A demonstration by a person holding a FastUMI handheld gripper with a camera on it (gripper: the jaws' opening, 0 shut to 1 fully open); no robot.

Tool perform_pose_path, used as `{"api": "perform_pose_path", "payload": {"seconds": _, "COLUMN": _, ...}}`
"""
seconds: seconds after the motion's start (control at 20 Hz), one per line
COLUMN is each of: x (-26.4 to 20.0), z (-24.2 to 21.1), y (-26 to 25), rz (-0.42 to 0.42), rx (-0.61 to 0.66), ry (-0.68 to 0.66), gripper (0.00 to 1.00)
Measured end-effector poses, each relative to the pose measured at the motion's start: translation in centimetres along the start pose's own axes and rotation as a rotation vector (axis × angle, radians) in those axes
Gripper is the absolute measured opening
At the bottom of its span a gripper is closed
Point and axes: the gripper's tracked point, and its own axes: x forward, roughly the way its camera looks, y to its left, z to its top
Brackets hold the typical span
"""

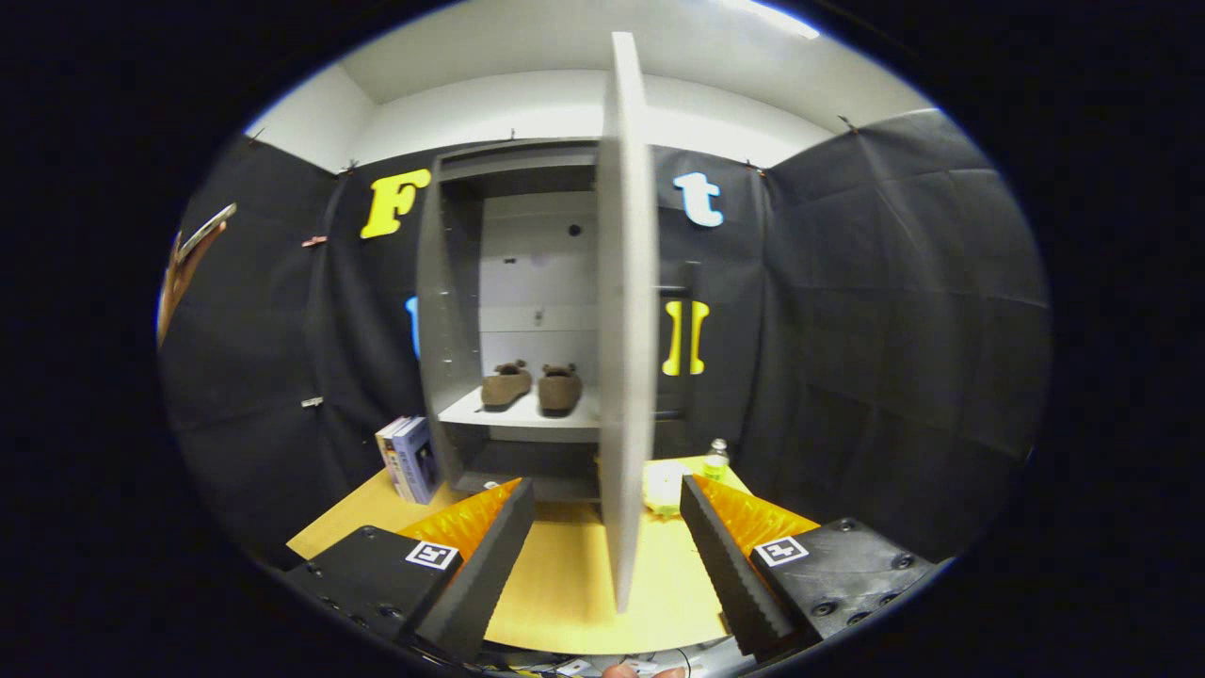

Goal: Open the shoe cabinet door, grab the shoes and put them into the shoe cabinet, then close the shoe cabinet door.

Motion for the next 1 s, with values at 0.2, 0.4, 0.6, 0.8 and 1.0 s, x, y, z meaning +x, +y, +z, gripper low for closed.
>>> {"api": "perform_pose_path", "payload": {"seconds": 0.2, "x": 2.3, "z": 2.3, "y": -6.3, "rz": -0.073, "rx": 0.063, "ry": -0.013, "gripper": 0.98}}
{"api": "perform_pose_path", "payload": {"seconds": 0.4, "x": 6.9, "z": 3.9, "y": -11.4, "rz": -0.140, "rx": 0.060, "ry": -0.016, "gripper": 0.98}}
{"api": "perform_pose_path", "payload": {"seconds": 0.6, "x": 10.3, "z": 5.7, "y": -12.2, "rz": -0.116, "rx": 0.068, "ry": -0.034, "gripper": 0.98}}
{"api": "perform_pose_path", "payload": {"seconds": 0.8, "x": 12.2, "z": 5.6, "y": -10.5, "rz": -0.074, "rx": 0.071, "ry": -0.030, "gripper": 0.98}}
{"api": "perform_pose_path", "payload": {"seconds": 1.0, "x": 11.9, "z": 5.5, "y": -9.6, "rz": -0.080, "rx": 0.065, "ry": -0.043, "gripper": 0.97}}
